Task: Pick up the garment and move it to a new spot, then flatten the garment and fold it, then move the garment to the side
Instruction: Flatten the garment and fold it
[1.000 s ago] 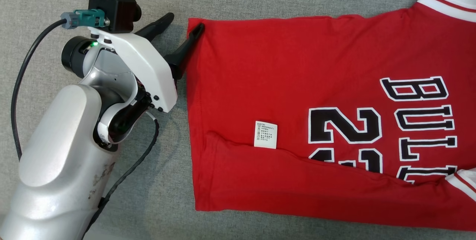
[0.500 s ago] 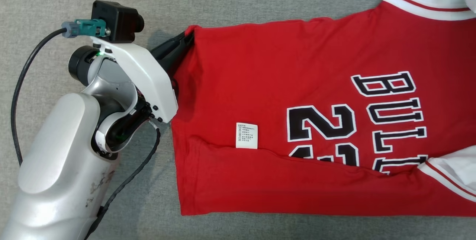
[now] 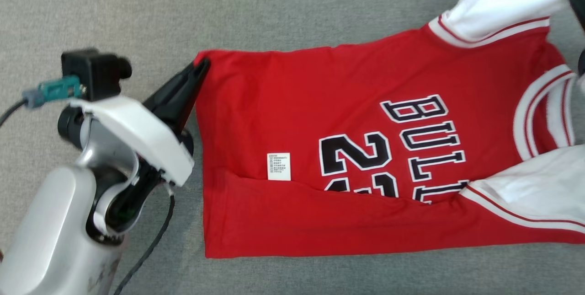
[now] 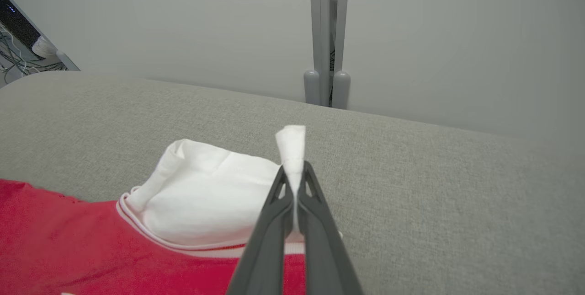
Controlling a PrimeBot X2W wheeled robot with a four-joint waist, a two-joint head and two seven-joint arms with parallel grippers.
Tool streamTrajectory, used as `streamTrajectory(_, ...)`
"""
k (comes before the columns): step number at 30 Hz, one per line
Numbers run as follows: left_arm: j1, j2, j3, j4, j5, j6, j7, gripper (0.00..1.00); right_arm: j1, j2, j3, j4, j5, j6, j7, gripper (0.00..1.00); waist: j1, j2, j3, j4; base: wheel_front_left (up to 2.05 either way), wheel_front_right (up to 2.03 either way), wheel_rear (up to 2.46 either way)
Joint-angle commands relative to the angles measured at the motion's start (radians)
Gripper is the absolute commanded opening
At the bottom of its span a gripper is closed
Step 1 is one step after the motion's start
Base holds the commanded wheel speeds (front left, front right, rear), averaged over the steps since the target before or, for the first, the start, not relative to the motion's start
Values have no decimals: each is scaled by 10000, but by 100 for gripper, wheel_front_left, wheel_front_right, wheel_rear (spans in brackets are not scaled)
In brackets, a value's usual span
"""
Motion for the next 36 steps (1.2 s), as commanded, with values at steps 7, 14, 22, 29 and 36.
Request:
streamTrajectory(7, 2376, 221, 715, -774, -615, 411, -637, 0, 3635, 191, -1013, -1598, 509, -3, -609, 0, 0, 0, -1444, -936, 0, 0, 0)
streamTrajectory(14, 4482, -73, 1289, -1328, -1244, 772, -1320, 0, 5884, 1161, -1540, -2196, 402, -2, -618, 0, 0, 0, -2099, -1395, 0, 0, 0)
streamTrajectory(22, 5960, -280, 1149, -918, -970, 1141, -1771, 100, 6708, 1475, -1354, -1515, -575, -2, -231, 100, 0, 0, -2420, -1434, 0, 0, 0)
streamTrajectory(29, 6512, 36, 1127, 456, 1127, 2444, -3120, 100, 6312, 1521, -2213, -1586, -736, -2, 166, 100, 0, 0, -2572, -1232, 0, 0, 0)
streamTrajectory(36, 6474, -733, 1282, 1378, 2015, 3061, -5597, 100, 5614, 1704, -2641, -764, -1732, -2, 1429, 100, 0, 0, -2413, -822, 0, 0, 0)
